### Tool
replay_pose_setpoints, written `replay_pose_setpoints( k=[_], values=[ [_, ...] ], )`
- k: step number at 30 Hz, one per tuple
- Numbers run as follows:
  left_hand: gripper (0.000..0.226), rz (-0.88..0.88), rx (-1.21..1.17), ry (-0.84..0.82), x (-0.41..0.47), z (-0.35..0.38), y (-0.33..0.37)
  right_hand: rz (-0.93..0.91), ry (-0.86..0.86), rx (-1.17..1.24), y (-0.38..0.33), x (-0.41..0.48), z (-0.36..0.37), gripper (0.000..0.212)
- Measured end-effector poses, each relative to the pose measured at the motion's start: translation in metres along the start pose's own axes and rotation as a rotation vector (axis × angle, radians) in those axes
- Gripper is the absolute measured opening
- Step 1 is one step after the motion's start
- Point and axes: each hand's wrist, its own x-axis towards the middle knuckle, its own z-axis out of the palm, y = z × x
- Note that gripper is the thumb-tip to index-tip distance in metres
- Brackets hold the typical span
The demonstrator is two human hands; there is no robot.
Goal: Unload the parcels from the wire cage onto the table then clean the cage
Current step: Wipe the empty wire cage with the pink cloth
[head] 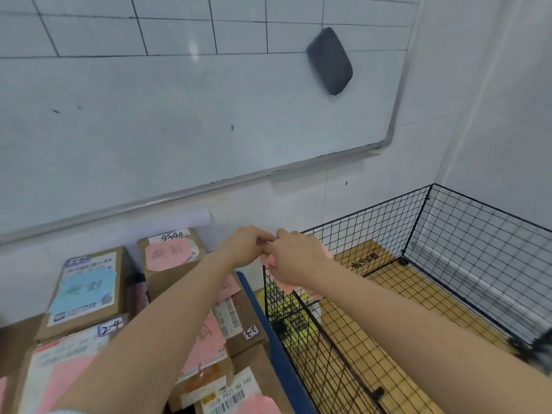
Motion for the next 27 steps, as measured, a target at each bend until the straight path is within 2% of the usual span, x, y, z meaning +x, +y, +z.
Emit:
replay_pose_setpoints(
  k=[5, 14, 18, 22, 27],
  values=[
    [0.028, -0.026, -0.087, 0.043, -0.001, 0.007, -0.002, 0.053, 0.079, 0.045, -0.001, -0.022, 0.009, 0.037],
    [0.041, -0.027, -0.022, 0.019, -0.022, 0.006, 0.017, 0.163, 0.165, 0.109, -0.008, -0.042, 0.012, 0.03],
    [0.041, -0.04, -0.039, -0.019, -0.024, 0.008, 0.015, 0.147, 0.319, 0.11, -0.01, -0.044, 0.016, 0.025],
    [0.035, -0.055, -0.076, -0.08, -0.025, 0.007, 0.01, 0.156, 0.171, 0.154, 0.001, -0.029, 0.006, 0.038],
    [0.037, -0.108, -0.111, -0.138, -0.018, 0.004, 0.004, 0.168, 0.082, 0.142, 0.009, -0.01, 0.007, 0.038]
  ],
)
